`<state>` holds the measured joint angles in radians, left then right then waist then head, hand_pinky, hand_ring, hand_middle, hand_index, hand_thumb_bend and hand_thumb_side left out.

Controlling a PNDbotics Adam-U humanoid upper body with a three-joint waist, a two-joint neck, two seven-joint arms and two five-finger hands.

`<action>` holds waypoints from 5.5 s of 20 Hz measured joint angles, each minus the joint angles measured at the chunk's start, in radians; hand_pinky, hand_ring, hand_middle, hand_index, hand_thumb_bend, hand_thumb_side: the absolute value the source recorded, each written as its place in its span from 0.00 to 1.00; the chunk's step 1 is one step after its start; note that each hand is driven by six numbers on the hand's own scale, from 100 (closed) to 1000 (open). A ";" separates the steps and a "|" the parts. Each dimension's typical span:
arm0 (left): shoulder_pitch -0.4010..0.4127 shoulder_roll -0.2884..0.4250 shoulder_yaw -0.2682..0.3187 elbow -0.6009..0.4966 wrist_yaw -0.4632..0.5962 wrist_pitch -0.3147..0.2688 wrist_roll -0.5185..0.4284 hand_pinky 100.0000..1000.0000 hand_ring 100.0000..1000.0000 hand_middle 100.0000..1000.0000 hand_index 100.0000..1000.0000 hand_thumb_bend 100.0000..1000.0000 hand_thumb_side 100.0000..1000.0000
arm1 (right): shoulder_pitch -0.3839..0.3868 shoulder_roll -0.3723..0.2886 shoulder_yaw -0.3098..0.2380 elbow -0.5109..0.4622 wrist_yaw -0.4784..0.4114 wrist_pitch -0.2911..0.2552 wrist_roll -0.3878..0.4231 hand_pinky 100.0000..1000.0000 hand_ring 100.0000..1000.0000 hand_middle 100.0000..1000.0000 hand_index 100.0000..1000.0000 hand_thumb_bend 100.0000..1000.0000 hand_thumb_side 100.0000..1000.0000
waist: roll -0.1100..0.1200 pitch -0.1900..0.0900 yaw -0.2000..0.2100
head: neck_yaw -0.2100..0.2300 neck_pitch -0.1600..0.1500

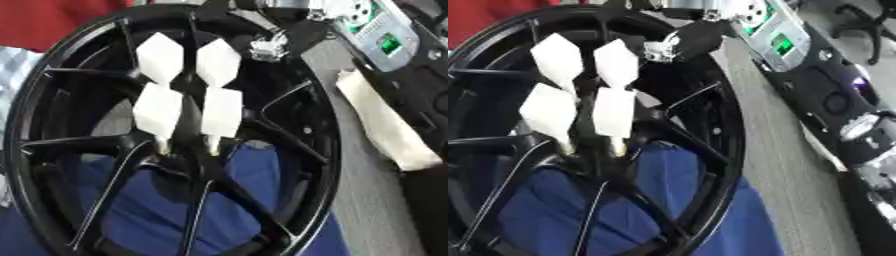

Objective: Pull the pin out of the wheel hub.

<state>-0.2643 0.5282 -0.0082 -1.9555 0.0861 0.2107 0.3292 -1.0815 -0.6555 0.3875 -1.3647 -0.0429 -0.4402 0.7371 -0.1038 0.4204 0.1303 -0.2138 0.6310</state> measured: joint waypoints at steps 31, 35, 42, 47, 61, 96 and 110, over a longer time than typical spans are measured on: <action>0.008 0.010 0.000 0.003 0.009 0.002 -0.002 0.59 0.58 0.55 0.69 0.00 0.61 | 0.022 -0.107 0.009 -0.115 0.085 -0.050 -0.050 1.00 1.00 0.89 0.95 0.05 0.54 | -0.027 0.004 -0.013 | 0.011 0.016; 0.009 0.017 0.000 0.003 0.009 0.002 -0.002 0.59 0.58 0.55 0.69 0.00 0.61 | 0.016 -0.113 0.009 -0.122 0.103 -0.061 -0.061 0.98 1.00 0.88 0.94 0.13 0.52 | -0.030 0.004 -0.017 | 0.011 0.018; 0.010 0.017 0.000 0.003 0.009 0.001 -0.002 0.60 0.58 0.55 0.69 0.00 0.61 | -0.012 -0.123 -0.005 -0.152 0.180 -0.071 -0.071 0.91 1.00 0.84 0.94 0.26 0.54 | -0.032 0.004 -0.020 | 0.009 0.019; 0.010 0.017 0.000 0.003 0.009 0.001 -0.002 0.60 0.58 0.55 0.69 0.00 0.61 | -0.024 -0.122 -0.011 -0.161 0.256 -0.071 -0.071 0.92 1.00 0.82 0.94 0.24 0.57 | -0.033 0.004 -0.018 | 0.005 0.019; 0.011 0.017 0.000 0.003 0.009 -0.001 0.002 0.60 0.59 0.55 0.69 0.00 0.62 | -0.018 -0.096 0.021 -0.152 0.309 -0.077 -0.077 0.92 1.00 0.81 0.93 0.23 0.60 | -0.035 0.005 0.001 | -0.050 -0.028; 0.012 0.016 0.000 0.003 0.011 -0.001 0.004 0.60 0.59 0.55 0.69 0.00 0.62 | -0.009 -0.079 0.053 -0.114 0.341 -0.092 -0.092 0.91 0.77 0.55 0.75 0.20 0.52 | -0.032 0.011 0.013 | -0.071 -0.052; 0.011 0.015 0.000 0.003 0.011 -0.001 0.004 0.60 0.59 0.55 0.69 0.00 0.62 | 0.001 -0.079 0.060 -0.109 0.300 -0.075 -0.075 0.89 0.69 0.44 0.63 0.00 0.38 | -0.034 0.015 0.013 | -0.071 -0.052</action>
<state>-0.2529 0.5436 -0.0079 -1.9526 0.0968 0.2099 0.3328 -1.0807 -0.7345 0.4470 -1.4733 0.2569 -0.5156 0.6618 -0.1380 0.4355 0.1436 -0.2843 0.5793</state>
